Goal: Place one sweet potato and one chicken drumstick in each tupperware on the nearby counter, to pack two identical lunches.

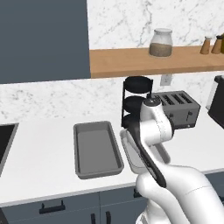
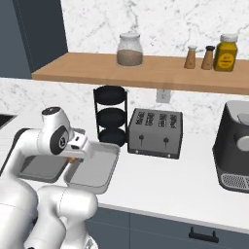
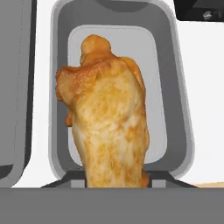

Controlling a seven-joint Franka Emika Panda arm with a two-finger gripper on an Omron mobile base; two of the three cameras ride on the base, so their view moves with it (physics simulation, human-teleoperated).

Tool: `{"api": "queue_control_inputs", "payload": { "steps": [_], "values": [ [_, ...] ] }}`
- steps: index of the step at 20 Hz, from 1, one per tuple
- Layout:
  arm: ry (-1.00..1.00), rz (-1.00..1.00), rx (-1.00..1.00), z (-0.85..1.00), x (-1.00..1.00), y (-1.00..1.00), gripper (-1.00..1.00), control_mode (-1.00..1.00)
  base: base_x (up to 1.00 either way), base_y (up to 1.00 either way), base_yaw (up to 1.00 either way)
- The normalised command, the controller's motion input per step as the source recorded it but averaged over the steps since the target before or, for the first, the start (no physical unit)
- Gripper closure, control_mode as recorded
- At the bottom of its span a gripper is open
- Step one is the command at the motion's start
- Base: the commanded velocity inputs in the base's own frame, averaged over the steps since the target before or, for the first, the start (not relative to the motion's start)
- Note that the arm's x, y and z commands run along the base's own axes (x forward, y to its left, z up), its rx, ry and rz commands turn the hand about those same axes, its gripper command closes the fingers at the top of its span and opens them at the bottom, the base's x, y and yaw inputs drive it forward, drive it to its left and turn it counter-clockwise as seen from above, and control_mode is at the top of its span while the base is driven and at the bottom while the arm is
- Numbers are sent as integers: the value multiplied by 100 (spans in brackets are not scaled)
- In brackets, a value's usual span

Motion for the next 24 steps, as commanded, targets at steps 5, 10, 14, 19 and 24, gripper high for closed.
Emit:
{"api": "queue_control_inputs", "payload": {
  "steps": [5, 10, 14, 19, 24],
  "values": [
    [0, 8, 0, -61, 24, -30, 100, -100, 0, 0, 0],
    [0, 7, 0, -58, 34, -5, 100, -100, 0, 0, 0],
    [0, 6, 0, -56, 46, 0, 100, -100, 0, 0, 0],
    [0, 5, 0, -58, 38, 0, 100, -100, 0, 0, 0],
    [0, 5, 0, -68, 14, 0, -100, -100, 0, 0, 0]
  ]
}}
